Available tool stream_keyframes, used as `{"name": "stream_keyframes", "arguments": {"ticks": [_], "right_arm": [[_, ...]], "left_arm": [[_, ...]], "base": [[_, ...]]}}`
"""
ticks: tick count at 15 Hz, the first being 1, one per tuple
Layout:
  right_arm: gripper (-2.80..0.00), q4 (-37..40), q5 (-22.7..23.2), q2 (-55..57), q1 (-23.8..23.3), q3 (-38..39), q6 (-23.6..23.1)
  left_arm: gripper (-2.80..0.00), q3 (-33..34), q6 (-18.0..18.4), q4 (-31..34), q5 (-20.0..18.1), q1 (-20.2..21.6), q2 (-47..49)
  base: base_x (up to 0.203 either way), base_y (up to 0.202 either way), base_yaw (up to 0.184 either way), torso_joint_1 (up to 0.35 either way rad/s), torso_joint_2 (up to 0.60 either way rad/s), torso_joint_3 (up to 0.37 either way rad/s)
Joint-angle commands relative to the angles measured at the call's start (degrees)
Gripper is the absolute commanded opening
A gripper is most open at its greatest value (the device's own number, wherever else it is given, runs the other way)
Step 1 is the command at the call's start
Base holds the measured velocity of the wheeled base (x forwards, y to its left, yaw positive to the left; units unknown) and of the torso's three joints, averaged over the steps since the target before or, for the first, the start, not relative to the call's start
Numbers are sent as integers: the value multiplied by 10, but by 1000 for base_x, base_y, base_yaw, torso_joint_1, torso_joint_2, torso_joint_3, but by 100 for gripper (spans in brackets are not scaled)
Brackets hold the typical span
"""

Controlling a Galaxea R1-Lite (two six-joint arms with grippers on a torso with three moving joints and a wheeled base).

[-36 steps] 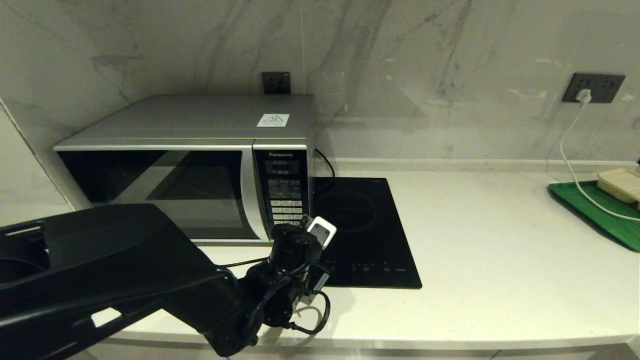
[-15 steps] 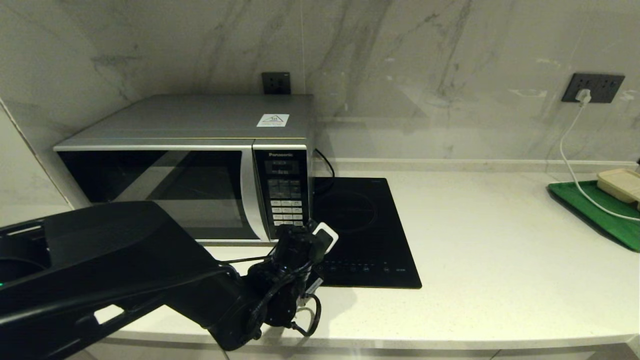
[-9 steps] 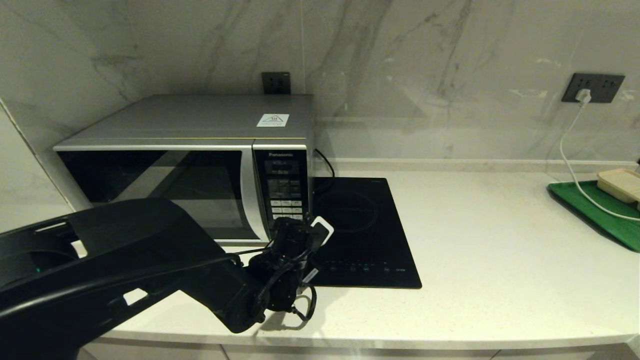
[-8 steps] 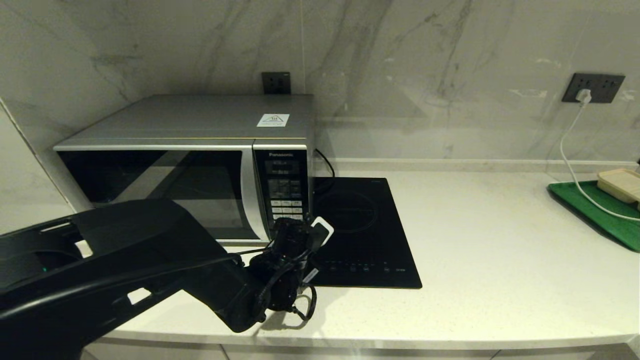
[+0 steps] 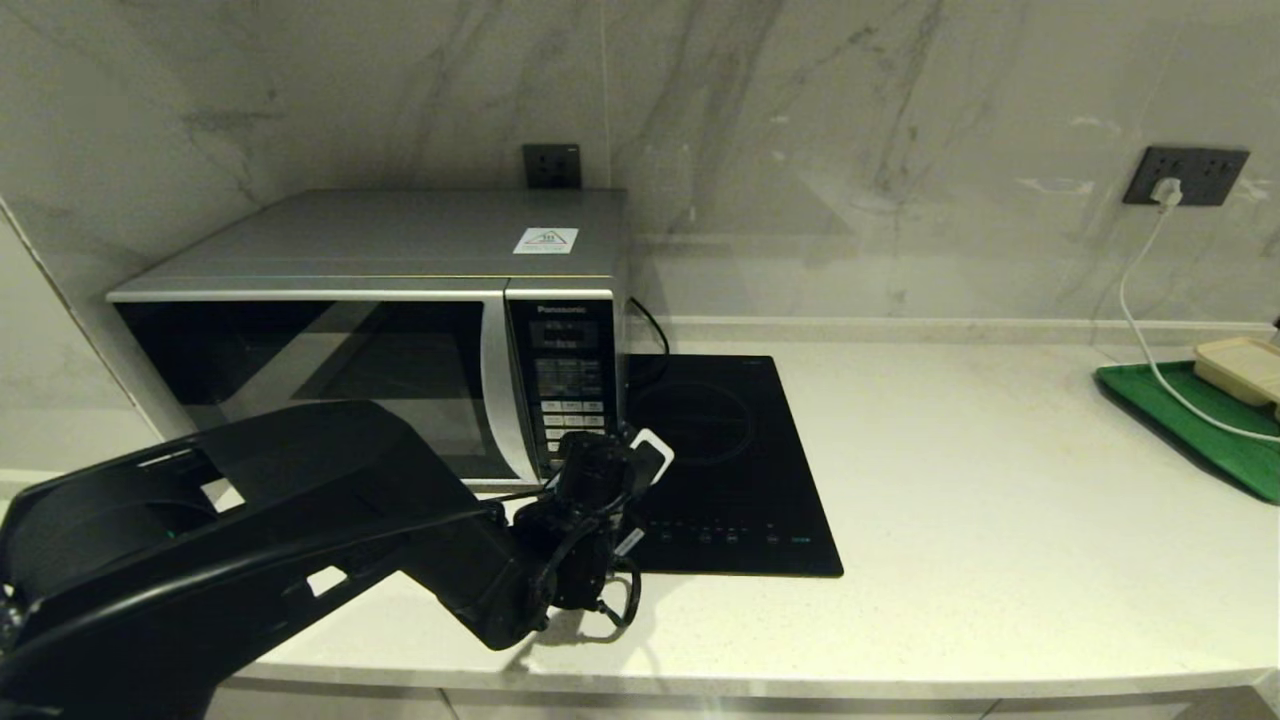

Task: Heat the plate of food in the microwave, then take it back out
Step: Open the microwave oven

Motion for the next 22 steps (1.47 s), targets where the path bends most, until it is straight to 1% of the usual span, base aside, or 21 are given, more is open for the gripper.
{"name": "stream_keyframes", "arguments": {"ticks": [1, 4, 8, 22], "right_arm": [[-280, 0, 0, 0, 0, 0, 1], [-280, 0, 0, 0, 0, 0, 0], [-280, 0, 0, 0, 0, 0, 0], [-280, 0, 0, 0, 0, 0, 0]], "left_arm": [[-280, -2, 3, -2, 2, -1, -1], [-280, -2, 4, -1, 2, 2, -4], [-280, -11, 11, -2, 2, 18, -4], [-280, -10, 15, -2, 7, 19, -13]], "base": [[0, 0, 0, 0, 0, 0], [0, 0, 0, 0, 0, 0], [0, 0, 0, 0, 0, 0], [0, 0, 0, 0, 0, 0]]}}
